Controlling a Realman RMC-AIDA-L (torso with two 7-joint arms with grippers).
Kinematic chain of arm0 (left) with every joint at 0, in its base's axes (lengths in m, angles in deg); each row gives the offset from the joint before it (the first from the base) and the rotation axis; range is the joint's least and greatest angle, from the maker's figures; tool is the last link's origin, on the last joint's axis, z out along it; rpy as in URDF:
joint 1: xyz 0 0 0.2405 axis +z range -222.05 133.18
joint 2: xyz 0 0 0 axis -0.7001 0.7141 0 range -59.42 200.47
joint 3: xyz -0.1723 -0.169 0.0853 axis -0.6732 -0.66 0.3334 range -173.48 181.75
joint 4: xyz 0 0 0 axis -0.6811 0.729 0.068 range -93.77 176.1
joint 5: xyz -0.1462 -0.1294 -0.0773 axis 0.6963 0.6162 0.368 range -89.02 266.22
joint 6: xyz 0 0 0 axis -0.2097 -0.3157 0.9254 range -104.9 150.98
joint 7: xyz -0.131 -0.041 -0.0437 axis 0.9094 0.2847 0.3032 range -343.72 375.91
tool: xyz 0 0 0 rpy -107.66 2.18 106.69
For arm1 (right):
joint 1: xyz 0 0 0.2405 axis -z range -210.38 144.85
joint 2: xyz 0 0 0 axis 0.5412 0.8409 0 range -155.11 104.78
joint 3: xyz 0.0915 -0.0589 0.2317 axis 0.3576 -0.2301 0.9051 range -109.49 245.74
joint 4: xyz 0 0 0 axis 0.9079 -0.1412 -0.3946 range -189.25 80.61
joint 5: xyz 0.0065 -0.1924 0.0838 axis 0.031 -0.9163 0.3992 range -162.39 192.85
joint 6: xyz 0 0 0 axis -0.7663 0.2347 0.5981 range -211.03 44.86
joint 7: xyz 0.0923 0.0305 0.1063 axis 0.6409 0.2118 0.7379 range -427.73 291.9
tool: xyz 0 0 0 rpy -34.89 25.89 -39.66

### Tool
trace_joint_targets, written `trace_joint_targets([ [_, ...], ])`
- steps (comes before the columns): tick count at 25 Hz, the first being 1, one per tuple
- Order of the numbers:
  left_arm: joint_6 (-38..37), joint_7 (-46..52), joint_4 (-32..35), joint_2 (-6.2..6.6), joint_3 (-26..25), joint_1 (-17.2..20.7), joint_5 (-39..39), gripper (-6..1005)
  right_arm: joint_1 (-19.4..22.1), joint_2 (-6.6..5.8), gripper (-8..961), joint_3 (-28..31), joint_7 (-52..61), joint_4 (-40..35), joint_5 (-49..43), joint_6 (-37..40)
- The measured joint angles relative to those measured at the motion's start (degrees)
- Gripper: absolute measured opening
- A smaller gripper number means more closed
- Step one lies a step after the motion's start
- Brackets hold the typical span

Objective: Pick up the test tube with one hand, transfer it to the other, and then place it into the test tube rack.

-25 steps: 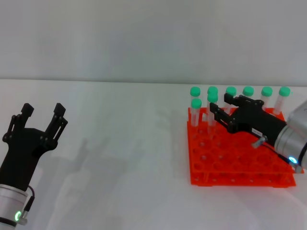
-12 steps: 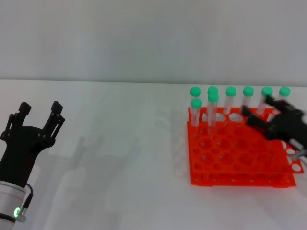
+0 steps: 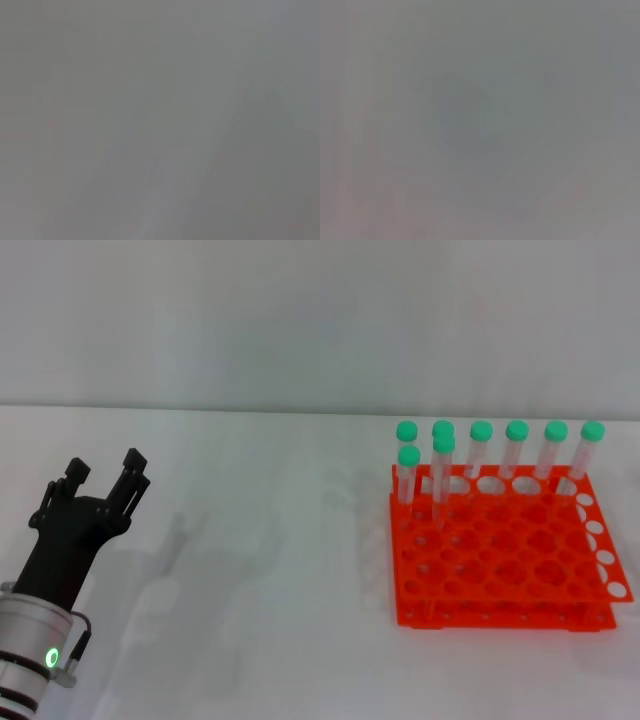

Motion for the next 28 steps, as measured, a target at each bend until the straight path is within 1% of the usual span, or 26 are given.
trace_joint_targets([
  [4,0.75,0.04,-0.68,0.02,0.0,-1.62,0.52,832,-0.6,0.18,812,1.57,-3.39,0.37,0.0,-0.84],
  [7,2.24,0.06,-0.87,0.02,0.0,-3.04,0.55,832,-2.08,0.15,822,1.73,-4.11,1.2,0.0,-2.07],
  [10,2.52,0.07,-0.92,0.02,0.0,-3.3,0.54,832,-3.34,0.09,832,1.77,-4.23,1.91,0.0,-2.83],
  [15,2.25,0.09,-0.93,0.03,-0.5,-3.1,0.54,832,-3.55,0.23,872,2.43,-4.27,1.99,0.0,-2.99],
  [18,2.2,0.1,-1.02,0.02,-1.19,-2.87,0.58,832,-3.57,0.28,871,2.59,-4.28,2.02,0.0,-2.9],
  [28,2.11,0.12,-0.86,-0.07,-1.18,-2.36,0.25,832,-3.78,0.45,872,2.65,-4.62,2.45,0.0,-2.81],
])
